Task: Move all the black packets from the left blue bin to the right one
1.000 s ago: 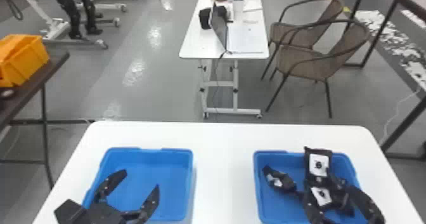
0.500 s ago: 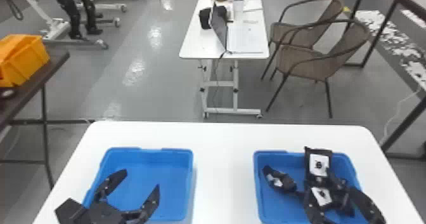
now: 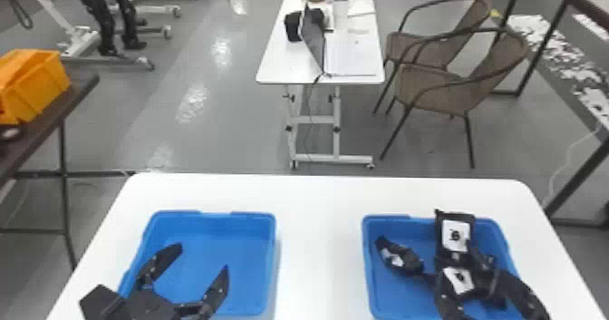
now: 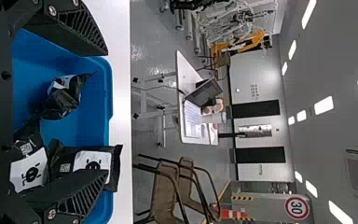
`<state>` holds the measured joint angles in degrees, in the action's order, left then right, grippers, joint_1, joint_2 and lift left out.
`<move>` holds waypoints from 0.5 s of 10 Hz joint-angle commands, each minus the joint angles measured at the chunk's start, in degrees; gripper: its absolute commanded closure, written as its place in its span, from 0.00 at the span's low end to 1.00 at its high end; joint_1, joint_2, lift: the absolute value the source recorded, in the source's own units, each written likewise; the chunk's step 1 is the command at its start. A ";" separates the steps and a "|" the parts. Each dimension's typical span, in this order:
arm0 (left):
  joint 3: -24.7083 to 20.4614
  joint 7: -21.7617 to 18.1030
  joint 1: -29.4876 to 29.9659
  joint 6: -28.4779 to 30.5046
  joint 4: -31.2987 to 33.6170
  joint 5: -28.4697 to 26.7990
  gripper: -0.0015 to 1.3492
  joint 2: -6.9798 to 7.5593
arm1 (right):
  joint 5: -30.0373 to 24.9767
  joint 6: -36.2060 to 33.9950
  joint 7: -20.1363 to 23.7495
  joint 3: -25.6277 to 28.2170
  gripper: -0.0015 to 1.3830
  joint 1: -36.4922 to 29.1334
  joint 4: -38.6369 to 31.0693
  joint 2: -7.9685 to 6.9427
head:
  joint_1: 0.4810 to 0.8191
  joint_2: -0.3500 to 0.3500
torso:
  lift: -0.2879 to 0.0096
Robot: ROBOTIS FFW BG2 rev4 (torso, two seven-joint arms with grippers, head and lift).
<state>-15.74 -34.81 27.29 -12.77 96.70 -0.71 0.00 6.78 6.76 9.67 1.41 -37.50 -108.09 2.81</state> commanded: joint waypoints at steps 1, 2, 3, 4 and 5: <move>0.01 0.00 -0.04 0.11 0.07 -0.17 0.09 -0.15 | 0.51 -0.17 0.00 0.00 0.09 -0.03 0.07 0.00 | 0.63 0.59 | 0.97; 0.01 0.00 0.04 0.11 0.07 -0.17 0.09 -0.15 | 0.60 -0.17 0.00 0.00 0.09 -0.03 0.07 0.00 | 0.63 0.59 | 0.97; -0.17 0.00 0.13 0.11 0.07 -0.26 0.09 -0.15 | 0.78 -0.44 0.00 0.00 0.09 -0.03 0.16 0.00 | 0.63 0.59 | 0.97; -0.35 0.00 0.13 0.02 0.07 -0.44 0.09 -0.15 | 1.57 -0.61 0.00 0.00 0.09 0.06 0.51 0.00 | 0.63 0.59 | 0.97; -0.26 0.00 0.22 0.11 0.07 -0.35 0.09 -0.15 | 1.48 -0.70 0.00 0.09 0.09 -0.03 0.33 0.09 | 0.63 0.59 | 0.97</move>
<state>-16.04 -34.80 27.46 -12.70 96.77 -1.05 0.00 8.20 6.15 9.67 1.43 -37.48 -107.70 2.84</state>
